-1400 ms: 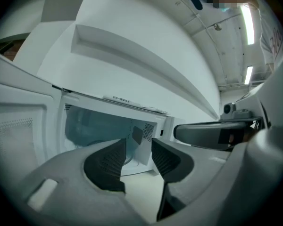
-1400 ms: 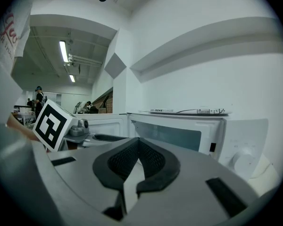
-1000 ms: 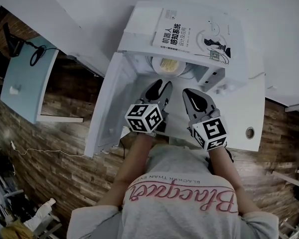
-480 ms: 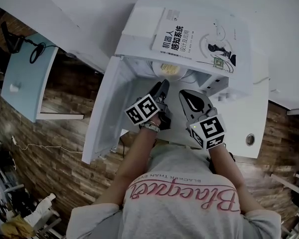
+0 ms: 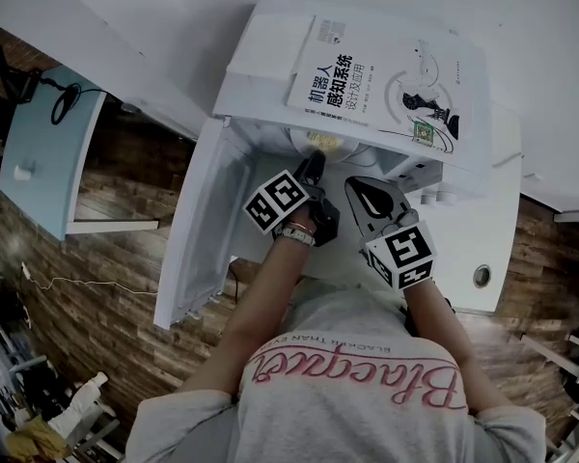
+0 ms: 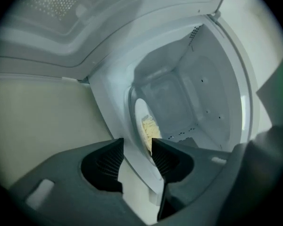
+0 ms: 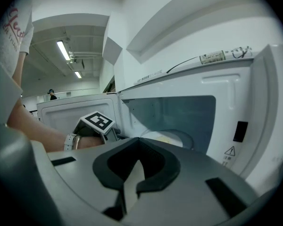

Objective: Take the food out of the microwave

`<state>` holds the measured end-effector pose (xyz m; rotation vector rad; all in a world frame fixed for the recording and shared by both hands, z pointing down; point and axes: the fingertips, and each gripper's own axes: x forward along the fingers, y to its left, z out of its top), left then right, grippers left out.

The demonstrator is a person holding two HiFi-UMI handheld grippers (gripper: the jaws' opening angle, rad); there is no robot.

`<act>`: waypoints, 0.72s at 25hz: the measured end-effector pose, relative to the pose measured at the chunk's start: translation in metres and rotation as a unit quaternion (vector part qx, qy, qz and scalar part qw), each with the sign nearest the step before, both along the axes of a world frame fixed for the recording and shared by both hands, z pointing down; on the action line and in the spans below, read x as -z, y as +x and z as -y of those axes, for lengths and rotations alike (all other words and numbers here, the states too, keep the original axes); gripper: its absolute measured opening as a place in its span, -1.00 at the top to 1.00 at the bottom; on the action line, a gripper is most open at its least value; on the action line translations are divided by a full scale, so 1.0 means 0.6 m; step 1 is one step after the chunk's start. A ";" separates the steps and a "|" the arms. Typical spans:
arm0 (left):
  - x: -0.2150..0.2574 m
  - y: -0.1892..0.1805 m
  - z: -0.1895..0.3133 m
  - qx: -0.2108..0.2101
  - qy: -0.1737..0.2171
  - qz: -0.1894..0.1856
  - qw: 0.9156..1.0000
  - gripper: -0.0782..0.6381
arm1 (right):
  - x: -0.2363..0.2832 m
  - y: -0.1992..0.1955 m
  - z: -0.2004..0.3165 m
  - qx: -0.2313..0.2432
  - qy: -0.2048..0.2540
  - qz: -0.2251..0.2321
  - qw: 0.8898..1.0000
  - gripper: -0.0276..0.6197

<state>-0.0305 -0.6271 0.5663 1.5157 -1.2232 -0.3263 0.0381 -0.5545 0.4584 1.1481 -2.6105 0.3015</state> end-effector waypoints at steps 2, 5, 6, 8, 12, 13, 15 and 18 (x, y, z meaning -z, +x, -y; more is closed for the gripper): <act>-0.002 0.000 0.001 0.004 -0.012 0.000 1.000 0.30 | -0.003 0.000 0.002 0.001 -0.002 0.000 1.000 0.89; -0.005 0.000 -0.001 0.000 -0.030 -0.003 1.000 0.30 | -0.005 -0.001 0.001 0.002 -0.004 0.000 1.000 0.89; -0.005 0.000 -0.002 -0.004 -0.036 -0.005 0.999 0.30 | -0.005 -0.002 0.001 0.003 -0.004 -0.001 1.000 0.89; -0.004 0.005 -0.004 -0.016 -0.046 -0.011 0.999 0.33 | -0.004 -0.003 0.000 0.005 -0.003 -0.002 1.000 0.89; 0.000 0.011 -0.009 -0.023 -0.055 -0.036 0.998 0.46 | -0.002 -0.002 -0.003 0.003 -0.001 -0.005 1.000 0.89; 0.000 0.010 -0.010 -0.018 -0.056 -0.046 0.997 0.48 | -0.002 -0.002 -0.004 0.002 0.000 -0.007 1.000 0.89; 0.002 0.007 -0.011 -0.008 -0.056 -0.068 0.996 0.53 | -0.002 -0.002 -0.007 0.002 0.001 -0.009 1.000 0.89; 0.009 0.006 -0.009 -0.004 -0.042 -0.083 0.996 0.66 | -0.001 -0.003 -0.009 0.003 0.006 -0.014 1.000 0.89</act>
